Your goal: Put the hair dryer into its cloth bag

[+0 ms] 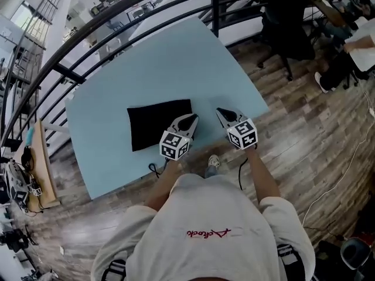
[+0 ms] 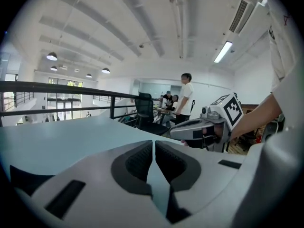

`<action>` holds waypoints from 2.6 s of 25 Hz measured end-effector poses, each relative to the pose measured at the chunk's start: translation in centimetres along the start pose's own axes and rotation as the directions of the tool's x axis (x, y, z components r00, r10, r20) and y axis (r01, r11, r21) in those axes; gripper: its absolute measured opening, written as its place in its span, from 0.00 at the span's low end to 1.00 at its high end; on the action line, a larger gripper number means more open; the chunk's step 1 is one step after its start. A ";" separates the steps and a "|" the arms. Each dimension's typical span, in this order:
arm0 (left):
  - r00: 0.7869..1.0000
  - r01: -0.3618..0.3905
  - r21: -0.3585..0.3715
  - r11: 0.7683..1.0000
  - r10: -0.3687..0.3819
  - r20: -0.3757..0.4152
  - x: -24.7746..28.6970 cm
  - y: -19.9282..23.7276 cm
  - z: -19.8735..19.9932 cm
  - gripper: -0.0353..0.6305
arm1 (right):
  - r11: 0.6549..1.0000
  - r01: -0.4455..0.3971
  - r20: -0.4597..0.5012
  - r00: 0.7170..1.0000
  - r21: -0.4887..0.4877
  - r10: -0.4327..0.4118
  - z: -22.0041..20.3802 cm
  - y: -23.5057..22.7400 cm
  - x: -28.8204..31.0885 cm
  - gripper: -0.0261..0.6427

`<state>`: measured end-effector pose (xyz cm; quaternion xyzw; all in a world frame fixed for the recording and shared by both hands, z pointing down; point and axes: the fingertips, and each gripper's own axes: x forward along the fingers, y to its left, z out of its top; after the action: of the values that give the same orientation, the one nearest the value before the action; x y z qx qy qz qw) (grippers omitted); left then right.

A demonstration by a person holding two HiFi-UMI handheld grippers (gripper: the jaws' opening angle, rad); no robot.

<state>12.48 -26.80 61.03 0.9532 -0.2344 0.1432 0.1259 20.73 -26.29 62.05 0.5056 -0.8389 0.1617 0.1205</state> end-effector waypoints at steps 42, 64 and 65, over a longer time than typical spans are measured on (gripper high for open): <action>0.944 -0.157 -0.133 0.979 0.188 0.272 -33.6 -5.3 -7.2 0.06 | 0.903 0.426 0.136 0.893 0.056 -0.430 -3.9 19.2 -24.2 0.06; 0.944 -0.137 -0.115 0.984 0.164 0.285 -32.9 -16.8 -7.4 0.06 | 0.915 0.402 0.156 0.905 -0.018 -0.395 -5.8 21.5 -33.4 0.06; 0.946 -0.134 -0.112 0.985 0.161 0.282 -33.0 -17.8 -7.8 0.06 | 0.915 0.403 0.157 0.905 -0.017 -0.396 -6.2 21.8 -34.2 0.06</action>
<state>-8.63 4.44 54.24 0.9370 -0.3272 -0.0002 0.1225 17.34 13.33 51.99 0.6742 -0.7280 0.0743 0.0998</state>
